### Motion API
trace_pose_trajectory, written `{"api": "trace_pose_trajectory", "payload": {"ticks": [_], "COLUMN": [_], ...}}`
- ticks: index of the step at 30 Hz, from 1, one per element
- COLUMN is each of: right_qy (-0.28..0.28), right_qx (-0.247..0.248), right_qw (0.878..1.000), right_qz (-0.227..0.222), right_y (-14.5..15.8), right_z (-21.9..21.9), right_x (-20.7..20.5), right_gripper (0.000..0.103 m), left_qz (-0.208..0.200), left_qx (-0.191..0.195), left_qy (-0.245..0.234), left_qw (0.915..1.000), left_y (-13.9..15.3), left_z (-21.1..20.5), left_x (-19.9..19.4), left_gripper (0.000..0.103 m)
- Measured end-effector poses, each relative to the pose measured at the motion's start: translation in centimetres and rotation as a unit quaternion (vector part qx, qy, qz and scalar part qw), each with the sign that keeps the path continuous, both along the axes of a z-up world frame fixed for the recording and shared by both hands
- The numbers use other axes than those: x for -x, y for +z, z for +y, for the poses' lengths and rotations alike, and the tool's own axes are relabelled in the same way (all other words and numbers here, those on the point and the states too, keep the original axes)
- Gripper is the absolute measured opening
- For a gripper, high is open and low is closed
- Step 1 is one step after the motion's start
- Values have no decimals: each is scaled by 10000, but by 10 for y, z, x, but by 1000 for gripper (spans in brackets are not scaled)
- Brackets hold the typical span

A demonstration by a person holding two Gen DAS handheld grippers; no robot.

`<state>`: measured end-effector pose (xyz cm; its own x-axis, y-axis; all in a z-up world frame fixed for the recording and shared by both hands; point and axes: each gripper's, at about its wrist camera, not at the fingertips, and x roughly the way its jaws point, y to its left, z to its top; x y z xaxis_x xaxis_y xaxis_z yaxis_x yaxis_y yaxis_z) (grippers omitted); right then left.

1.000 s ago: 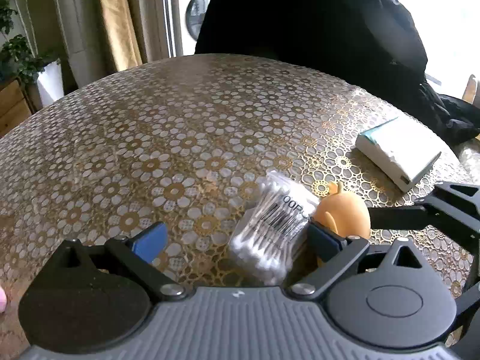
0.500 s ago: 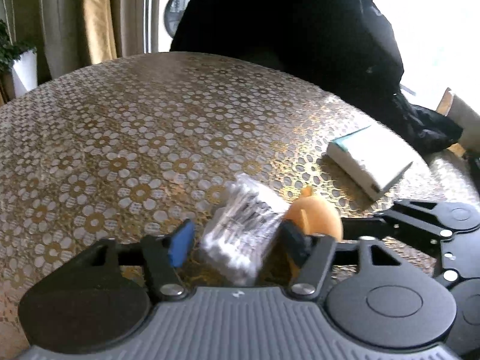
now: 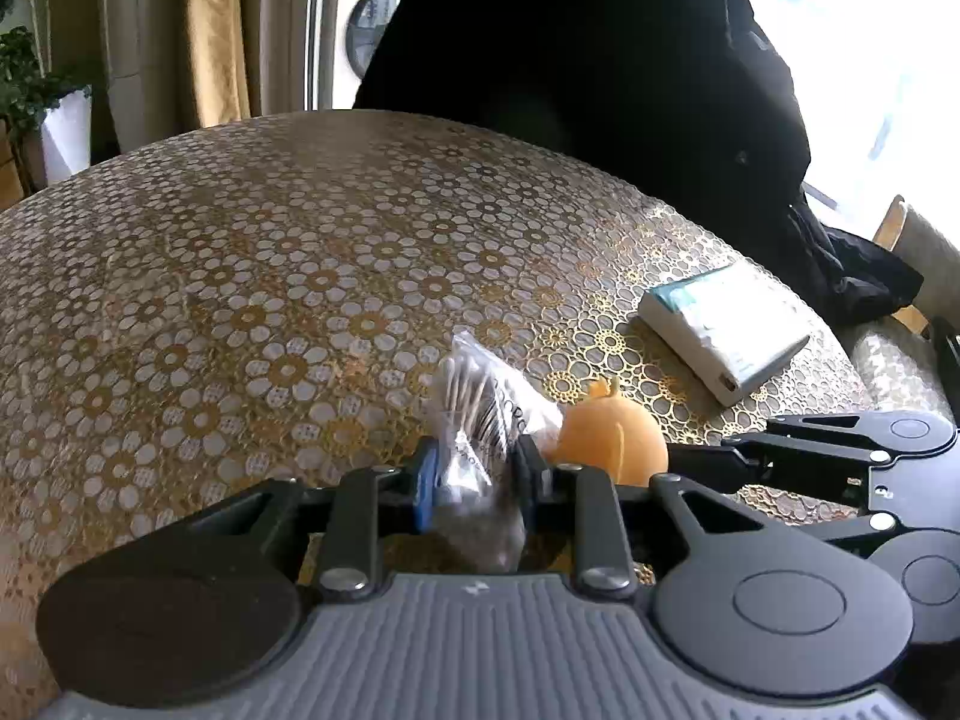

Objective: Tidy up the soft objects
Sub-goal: 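Grasp the cotton-swab pack with the left gripper while the right gripper grasps the yellow duck, then carry the swab pack and yellow duck with both grippers over the red tin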

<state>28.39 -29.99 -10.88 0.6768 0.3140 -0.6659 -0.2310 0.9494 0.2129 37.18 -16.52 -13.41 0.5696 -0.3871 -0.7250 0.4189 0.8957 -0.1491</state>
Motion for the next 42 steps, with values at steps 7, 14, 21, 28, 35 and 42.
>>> {"api": "trace_pose_trajectory", "payload": {"ticks": [7, 14, 21, 28, 35, 42], "right_qy": [99, 306, 588, 855, 1223, 1647], "right_qx": [6, 94, 175, 114, -38, 30], "right_qw": [9999, 9993, 9973, 9946, 9899, 9819], "right_qz": [-98, -211, -401, -577, -721, -929], "right_y": [11, 30, 60, 94, 122, 143], "right_z": [3, 12, 27, 47, 78, 118], "right_x": [16, 39, 67, 89, 106, 125], "right_gripper": [33, 33, 33, 33, 33, 33], "left_qz": [8, -104, -128, -282, -454, -621], "left_qx": [137, 302, 492, 484, 500, 406], "left_qy": [157, 342, 628, 789, 991, 1378], "left_qw": [9998, 9989, 9967, 9953, 9928, 9877], "left_y": [13, 36, 62, 91, 116, 131], "left_z": [13, 34, 58, 84, 119, 170], "left_x": [19, 45, 69, 100, 134, 165], "left_gripper": [25, 25, 25, 25, 25, 25]}}
